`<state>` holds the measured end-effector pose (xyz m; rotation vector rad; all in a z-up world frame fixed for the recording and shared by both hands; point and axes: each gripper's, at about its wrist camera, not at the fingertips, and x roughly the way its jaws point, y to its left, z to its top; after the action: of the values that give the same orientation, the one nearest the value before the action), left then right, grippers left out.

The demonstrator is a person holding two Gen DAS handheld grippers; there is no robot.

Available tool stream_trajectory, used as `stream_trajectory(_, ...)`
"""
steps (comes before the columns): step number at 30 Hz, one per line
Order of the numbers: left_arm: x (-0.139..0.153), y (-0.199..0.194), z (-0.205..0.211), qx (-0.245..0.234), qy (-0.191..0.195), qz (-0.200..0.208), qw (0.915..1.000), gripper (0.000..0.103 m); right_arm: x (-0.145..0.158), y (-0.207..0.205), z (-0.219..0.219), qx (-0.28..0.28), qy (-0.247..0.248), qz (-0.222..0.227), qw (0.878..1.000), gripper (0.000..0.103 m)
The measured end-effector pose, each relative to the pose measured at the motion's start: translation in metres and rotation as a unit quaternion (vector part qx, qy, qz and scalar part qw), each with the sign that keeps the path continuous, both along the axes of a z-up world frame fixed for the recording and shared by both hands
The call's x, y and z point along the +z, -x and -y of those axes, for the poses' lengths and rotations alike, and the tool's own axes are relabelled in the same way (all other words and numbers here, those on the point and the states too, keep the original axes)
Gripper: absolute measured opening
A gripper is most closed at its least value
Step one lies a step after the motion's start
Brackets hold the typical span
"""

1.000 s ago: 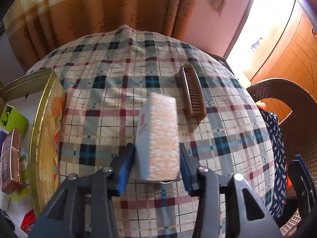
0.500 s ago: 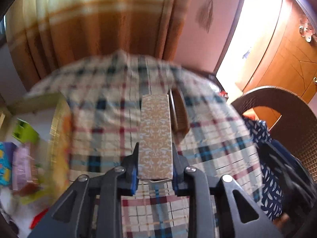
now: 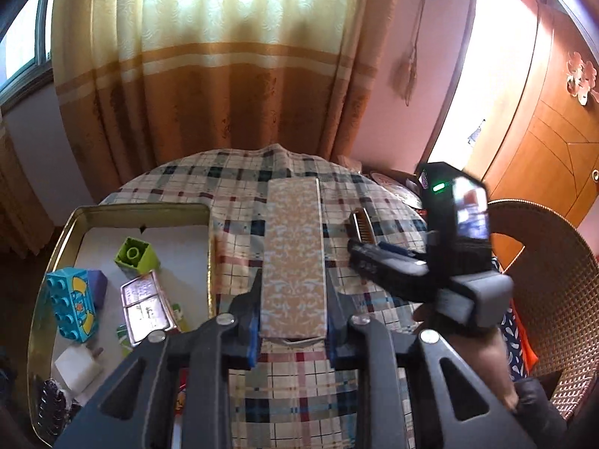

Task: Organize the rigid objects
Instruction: 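Grasp the brown wooden comb with the right tool while the left tool lifts the box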

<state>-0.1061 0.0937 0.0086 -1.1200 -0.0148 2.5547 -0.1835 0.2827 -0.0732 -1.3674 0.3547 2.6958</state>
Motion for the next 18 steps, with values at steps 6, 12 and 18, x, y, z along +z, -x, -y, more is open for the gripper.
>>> stream_trajectory(6, 0.001, -0.008, 0.005, 0.001, 0.005, 0.000, 1.0000, 0.024, -0.003, -0.012, 0.005, 0.012, -0.051, -0.004, 0.999, 0.027)
stream_trajectory(12, 0.010, -0.025, 0.016, 0.010, 0.004, -0.007, 0.9999, 0.024, 0.022, -0.068, 0.004, -0.007, -0.014, -0.035, 0.999, 0.027)
stream_trajectory(18, 0.018, -0.047, 0.025, 0.011, 0.013, -0.019, 0.9997, 0.024, 0.052, -0.129, 0.022, -0.020, 0.028, -0.077, 0.996, 0.027)
